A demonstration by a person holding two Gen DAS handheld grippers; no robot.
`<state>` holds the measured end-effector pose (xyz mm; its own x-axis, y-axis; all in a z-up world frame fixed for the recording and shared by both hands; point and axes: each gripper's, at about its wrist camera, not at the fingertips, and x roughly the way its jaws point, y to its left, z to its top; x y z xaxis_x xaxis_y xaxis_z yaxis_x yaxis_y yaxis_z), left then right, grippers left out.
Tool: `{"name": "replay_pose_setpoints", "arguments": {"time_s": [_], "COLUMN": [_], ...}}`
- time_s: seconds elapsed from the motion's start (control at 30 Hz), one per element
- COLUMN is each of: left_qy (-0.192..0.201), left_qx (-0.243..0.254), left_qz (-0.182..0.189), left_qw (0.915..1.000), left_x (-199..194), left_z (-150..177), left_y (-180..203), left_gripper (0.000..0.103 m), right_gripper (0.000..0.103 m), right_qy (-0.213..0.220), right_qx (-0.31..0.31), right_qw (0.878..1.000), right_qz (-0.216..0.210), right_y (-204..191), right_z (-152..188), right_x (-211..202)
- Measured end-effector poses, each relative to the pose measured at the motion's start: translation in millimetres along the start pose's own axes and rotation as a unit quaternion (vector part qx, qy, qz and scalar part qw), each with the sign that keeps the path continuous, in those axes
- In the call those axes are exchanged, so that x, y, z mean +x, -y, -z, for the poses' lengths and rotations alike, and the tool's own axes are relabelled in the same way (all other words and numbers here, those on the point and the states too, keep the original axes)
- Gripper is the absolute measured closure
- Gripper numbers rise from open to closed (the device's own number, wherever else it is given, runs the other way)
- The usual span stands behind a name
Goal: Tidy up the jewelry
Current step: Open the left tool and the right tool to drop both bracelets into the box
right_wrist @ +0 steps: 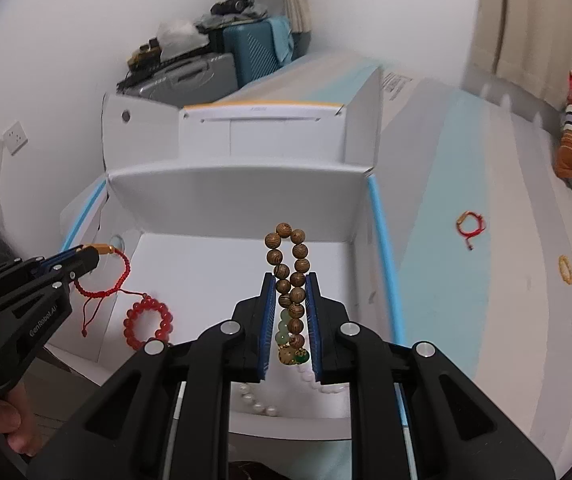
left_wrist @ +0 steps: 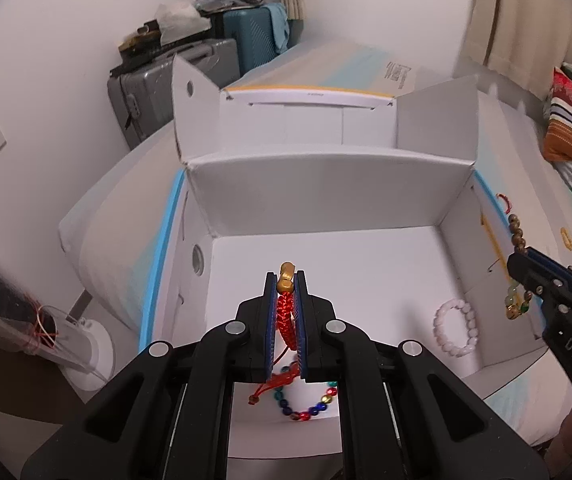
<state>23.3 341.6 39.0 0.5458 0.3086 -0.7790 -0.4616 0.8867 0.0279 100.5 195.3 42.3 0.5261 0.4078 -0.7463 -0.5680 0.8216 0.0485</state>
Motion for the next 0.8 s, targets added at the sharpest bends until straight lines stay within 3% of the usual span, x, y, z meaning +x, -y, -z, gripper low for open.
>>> {"name": "replay_pose_setpoints", "arguments": {"time_s": [0.43, 0.67, 0.73, 0.8], "left_qy": [-0.029, -0.032, -0.029, -0.023], "left_qx": [-0.001, -0.001, -0.002, 0.004], "left_qz": [0.006, 0.003, 0.003, -0.003], "left_qw": [0.9995, 0.9995, 0.9996, 0.9997], "left_x": [24, 24, 22, 19], "left_z": [9, 10, 10, 9], "left_y": [-10, -9, -7, -4], "left_gripper": [0.095, 0.093, 0.079, 0.050], "right_gripper": [0.089, 0.083, 0.063, 0.046], "right_qy": [-0.055, -0.054, -0.049, -0.041], "right_qx": [-0.010, -0.006, -0.004, 0.000], "right_qw": [0.998, 0.999, 0.999, 0.999], "right_qz": [0.001, 0.004, 0.010, 0.018], "right_y": [-17, -18, -17, -15], "right_z": [11, 10, 9, 8], "right_x": [32, 30, 26, 21]}}
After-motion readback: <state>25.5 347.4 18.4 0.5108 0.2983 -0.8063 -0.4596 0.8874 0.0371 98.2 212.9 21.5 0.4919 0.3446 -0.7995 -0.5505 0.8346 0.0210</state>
